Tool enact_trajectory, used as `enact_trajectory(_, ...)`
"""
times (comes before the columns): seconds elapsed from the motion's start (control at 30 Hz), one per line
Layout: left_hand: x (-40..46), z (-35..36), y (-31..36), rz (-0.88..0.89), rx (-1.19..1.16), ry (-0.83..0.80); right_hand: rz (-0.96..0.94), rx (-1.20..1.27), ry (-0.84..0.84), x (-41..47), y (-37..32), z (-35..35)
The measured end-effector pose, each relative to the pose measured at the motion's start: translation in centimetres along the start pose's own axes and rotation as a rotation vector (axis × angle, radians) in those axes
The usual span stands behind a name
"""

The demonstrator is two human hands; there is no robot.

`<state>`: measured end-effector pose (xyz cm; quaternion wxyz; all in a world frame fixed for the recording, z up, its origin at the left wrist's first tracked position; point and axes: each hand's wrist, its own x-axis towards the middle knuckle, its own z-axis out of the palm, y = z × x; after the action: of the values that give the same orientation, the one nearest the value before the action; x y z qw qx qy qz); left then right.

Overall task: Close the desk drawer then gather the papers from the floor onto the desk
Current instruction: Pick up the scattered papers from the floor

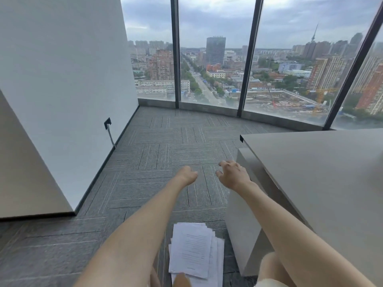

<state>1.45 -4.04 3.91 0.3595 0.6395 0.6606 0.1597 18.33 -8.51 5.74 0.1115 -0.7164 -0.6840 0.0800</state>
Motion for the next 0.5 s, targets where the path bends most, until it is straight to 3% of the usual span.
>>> enact_trajectory(0.27, 2.1, 0.3, -7.0, -0.103, -0.024, -0.010, -0.032, 0.000, -0.149, 2.4, -2.1, 5.6)
enact_trajectory(0.5, 10.2, 5.0, -14.6, -0.257, -0.020, -0.078, 0.051, 0.033, -0.364, 10.2, -1.0, 16.5)
